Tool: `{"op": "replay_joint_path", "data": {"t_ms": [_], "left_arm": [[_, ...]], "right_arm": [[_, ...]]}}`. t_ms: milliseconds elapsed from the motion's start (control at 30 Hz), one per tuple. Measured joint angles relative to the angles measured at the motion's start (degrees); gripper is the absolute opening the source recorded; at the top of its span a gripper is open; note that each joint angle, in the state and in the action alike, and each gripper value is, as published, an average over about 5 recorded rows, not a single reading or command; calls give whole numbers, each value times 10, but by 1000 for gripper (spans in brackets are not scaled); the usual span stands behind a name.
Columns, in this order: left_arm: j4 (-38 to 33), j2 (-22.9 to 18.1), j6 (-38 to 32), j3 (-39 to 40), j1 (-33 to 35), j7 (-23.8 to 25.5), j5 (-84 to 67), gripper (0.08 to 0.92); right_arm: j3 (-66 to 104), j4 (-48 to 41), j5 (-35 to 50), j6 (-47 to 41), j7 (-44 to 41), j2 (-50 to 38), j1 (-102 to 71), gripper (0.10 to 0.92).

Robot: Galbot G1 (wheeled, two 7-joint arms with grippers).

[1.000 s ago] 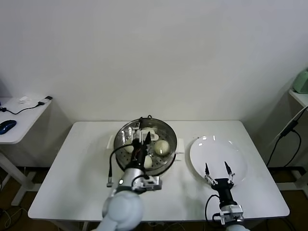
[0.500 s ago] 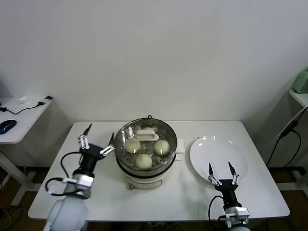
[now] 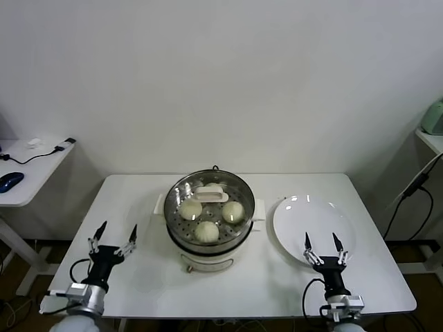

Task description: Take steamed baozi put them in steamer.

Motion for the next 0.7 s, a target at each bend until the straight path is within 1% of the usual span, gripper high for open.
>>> {"op": "replay_joint_path", "data": {"t_ms": [300, 700], "left_arm": [[35, -5, -37, 5, 16, 9, -42, 823], [50, -6, -61, 11, 25, 14, -60, 823]], "right_arm": [[0, -2, 14, -5, -3, -1, -1, 822], [0, -2, 19, -11, -4, 1, 0, 823]]}}
